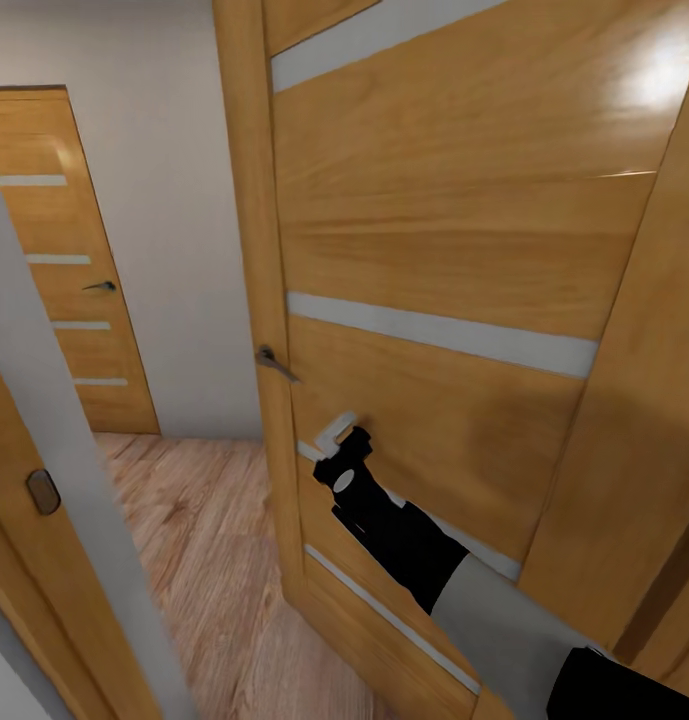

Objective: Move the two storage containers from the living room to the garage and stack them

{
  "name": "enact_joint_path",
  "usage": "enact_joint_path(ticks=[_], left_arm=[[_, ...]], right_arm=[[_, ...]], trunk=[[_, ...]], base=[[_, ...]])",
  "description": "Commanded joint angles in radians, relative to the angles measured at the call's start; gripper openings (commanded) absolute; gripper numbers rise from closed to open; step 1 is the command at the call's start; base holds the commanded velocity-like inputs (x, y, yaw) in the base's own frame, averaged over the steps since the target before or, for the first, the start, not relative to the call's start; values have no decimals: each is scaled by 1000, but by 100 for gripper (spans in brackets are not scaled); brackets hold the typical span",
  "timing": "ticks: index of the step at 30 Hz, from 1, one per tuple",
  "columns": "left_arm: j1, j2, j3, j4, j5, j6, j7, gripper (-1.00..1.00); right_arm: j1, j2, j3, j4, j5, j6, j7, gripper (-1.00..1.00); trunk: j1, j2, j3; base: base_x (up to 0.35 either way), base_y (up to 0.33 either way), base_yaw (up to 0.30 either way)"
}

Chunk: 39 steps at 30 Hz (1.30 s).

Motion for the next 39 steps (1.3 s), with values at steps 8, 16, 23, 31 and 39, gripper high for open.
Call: enact_joint_path(ticks=[8,16,23,31,39], left_arm=[[0,0,3,0,7,-2,0,100],[0,0,3,0,7,-2,0,100],[0,0,3,0,7,-2,0,100],[0,0,3,0,7,-2,0,100],[0,0,2,0,7,-2,0,100]], right_arm=[[-2,0,0,-5,25,-71,-6,100],[-2,0,1,-1,25,-75,-3,100],[-2,0,0,0,24,-76,0,100],[-2,0,-3,1,18,-81,-4,100],[-2,0,-2,33,21,-78,-9,100]], trunk=[[0,0,-1],[0,0,-1],[0,0,-1],[0,0,-1],[0,0,-1]], base=[[271,0,0],[241,0,0],[216,0,0],[196,0,0],[80,0,81]])
